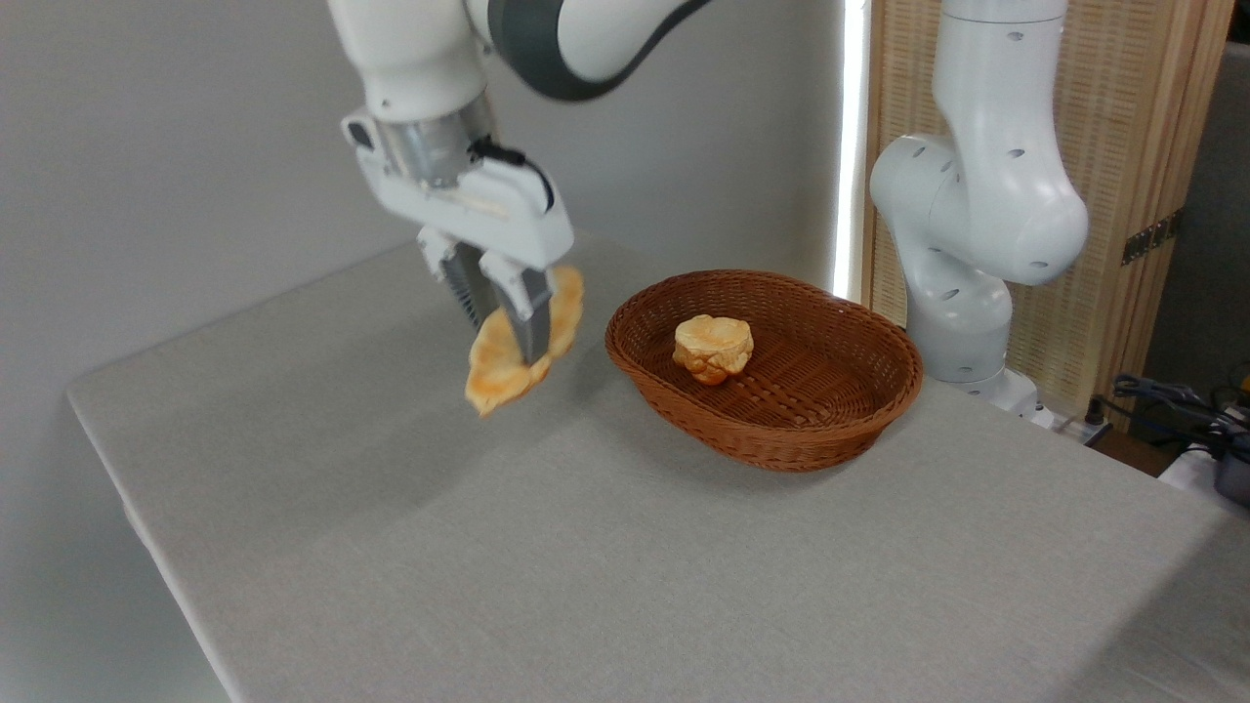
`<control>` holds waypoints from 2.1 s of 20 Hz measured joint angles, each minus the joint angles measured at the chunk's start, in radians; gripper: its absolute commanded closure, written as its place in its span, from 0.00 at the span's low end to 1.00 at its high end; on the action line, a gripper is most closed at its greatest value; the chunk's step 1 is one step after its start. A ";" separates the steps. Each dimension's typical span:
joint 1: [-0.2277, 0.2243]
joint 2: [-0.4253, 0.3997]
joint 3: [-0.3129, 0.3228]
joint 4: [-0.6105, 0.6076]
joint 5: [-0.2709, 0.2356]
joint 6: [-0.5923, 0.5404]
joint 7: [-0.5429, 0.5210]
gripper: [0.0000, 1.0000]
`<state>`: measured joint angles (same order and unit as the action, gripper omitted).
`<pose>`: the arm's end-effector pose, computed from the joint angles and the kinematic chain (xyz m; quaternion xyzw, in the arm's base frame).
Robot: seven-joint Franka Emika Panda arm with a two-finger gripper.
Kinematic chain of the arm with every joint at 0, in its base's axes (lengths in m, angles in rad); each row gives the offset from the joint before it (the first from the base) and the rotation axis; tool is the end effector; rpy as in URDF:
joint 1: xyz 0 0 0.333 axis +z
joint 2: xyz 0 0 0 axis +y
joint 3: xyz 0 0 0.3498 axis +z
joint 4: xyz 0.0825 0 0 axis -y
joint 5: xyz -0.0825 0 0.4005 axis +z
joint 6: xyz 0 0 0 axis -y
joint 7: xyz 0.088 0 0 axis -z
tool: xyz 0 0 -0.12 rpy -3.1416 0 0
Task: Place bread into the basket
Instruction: 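Lift the bread and carry it over the wicker basket, then lower the bread into the basket beside the round roll and release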
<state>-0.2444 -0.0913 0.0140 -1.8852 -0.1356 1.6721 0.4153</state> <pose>0.5147 -0.1358 0.5519 0.9478 -0.3056 -0.0542 0.0728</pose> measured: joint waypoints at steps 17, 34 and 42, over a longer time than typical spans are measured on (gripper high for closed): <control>0.031 -0.312 0.037 -0.394 0.077 -0.122 0.370 0.00; 0.035 -0.313 0.079 -0.413 0.082 -0.124 0.487 0.00; 0.033 -0.315 0.077 -0.390 0.082 -0.107 0.487 0.00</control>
<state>-0.2118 -0.4062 0.0912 -2.2756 -0.0533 1.5656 0.9020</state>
